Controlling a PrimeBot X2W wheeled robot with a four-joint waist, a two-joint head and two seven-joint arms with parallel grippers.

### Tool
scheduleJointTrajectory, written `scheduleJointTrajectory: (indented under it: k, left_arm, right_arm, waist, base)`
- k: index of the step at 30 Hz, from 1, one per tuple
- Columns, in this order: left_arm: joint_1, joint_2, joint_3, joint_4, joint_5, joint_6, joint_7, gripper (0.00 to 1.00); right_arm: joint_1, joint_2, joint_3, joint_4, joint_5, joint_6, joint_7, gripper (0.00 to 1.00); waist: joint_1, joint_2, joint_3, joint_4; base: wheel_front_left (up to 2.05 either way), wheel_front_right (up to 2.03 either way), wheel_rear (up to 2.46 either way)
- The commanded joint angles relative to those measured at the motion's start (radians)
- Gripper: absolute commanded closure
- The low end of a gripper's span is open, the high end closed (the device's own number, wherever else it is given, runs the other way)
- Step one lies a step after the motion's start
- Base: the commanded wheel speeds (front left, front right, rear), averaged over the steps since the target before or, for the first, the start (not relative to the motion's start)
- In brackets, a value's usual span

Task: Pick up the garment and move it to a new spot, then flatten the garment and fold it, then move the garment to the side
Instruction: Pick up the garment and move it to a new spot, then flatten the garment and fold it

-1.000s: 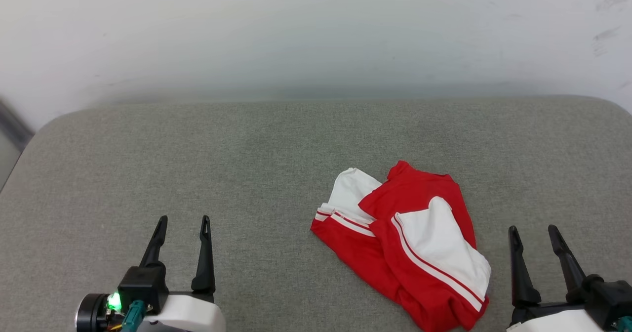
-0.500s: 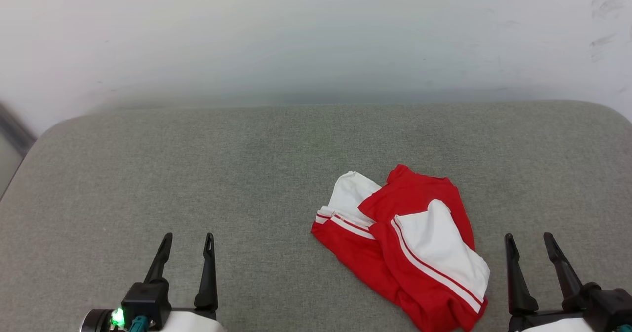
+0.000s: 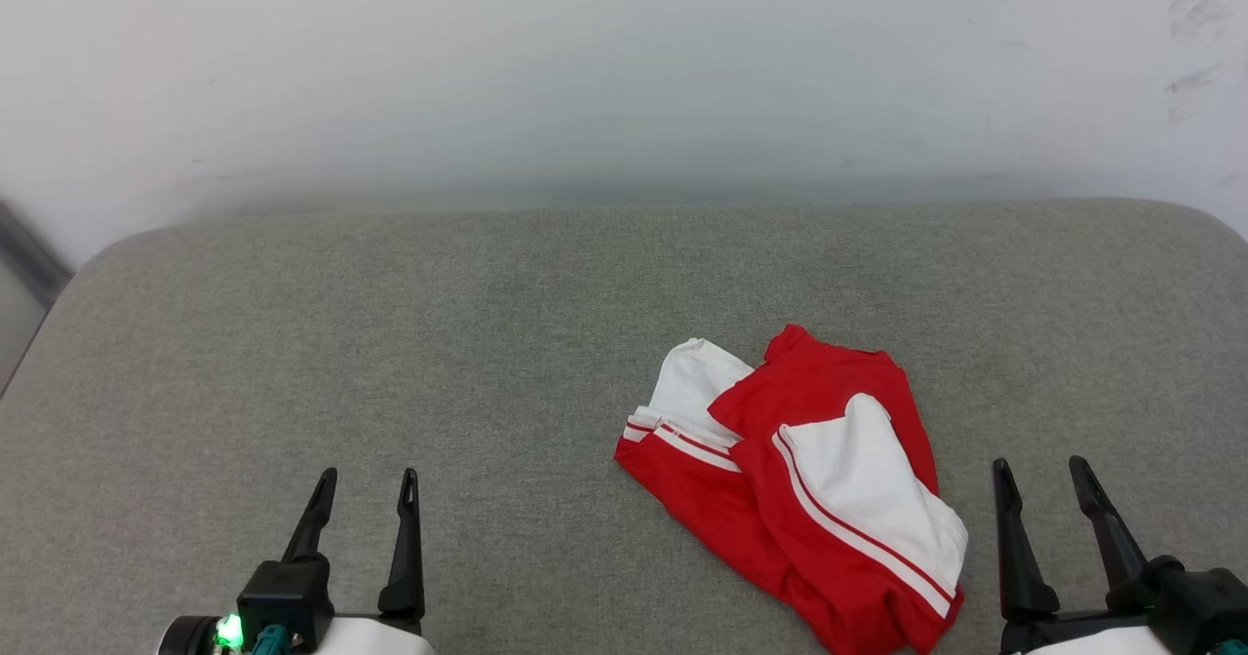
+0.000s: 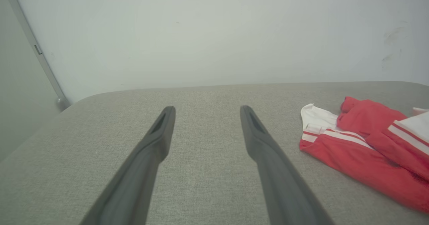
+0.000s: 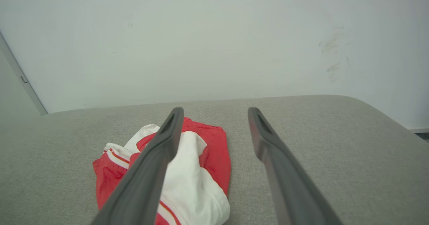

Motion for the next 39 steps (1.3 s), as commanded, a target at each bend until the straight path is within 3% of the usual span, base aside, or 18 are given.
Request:
scheduleJointTrajectory:
  k: [1,10,16,22,28,39]
  left_arm:
    - [0.005,-0.004,0.006,0.003,0.006,-0.006,-0.003,0.00]
    - [-0.064,0.001,0.036,0.013,0.008,-0.046,-0.003,0.00]
    - [-0.259,0.064,0.013,0.068,-0.003,-0.114,-0.003,0.00]
    - [-0.441,0.122,-0.053,0.153,-0.040,-0.134,0.020,0.00]
    - [-0.651,0.194,-0.209,0.207,-0.160,-0.136,0.186,0.00]
    - [-0.956,0.351,-0.601,0.229,-0.485,-0.136,0.658,0.00]
  right_arm:
    - [0.005,0.001,0.001,-0.003,0.004,0.000,-0.002,0.00]
    - [-0.017,0.001,0.004,-0.004,0.005,0.000,-0.002,0.00]
    - [-0.037,0.001,0.009,-0.013,-0.006,0.000,-0.002,0.00]
    - [-0.058,0.001,0.012,-0.023,-0.012,0.000,-0.002,0.00]
    - [-0.086,0.001,0.009,-0.028,-0.012,0.000,-0.002,0.00]
    - [-0.141,0.001,0.011,-0.032,-0.008,0.000,-0.002,0.00]
  waist:
    - [0.0000,-0.0001,0.000,-0.001]
    - [0.0000,-0.0001,0.007,-0.017]
    - [0.0000,-0.0001,0.033,-0.039]
    - [0.0000,-0.0001,0.072,-0.065]
    - [0.0000,-0.0001,0.129,-0.098]
    - [0.0000,-0.0001,0.220,-0.155]
  base:
    - [0.00,0.00,0.00]
    - [0.00,0.00,0.00]
    - [0.00,0.00,0.00]
    - [0.00,0.00,0.00]
    - [0.00,0.00,0.00]
    - [0.00,0.00,0.00]
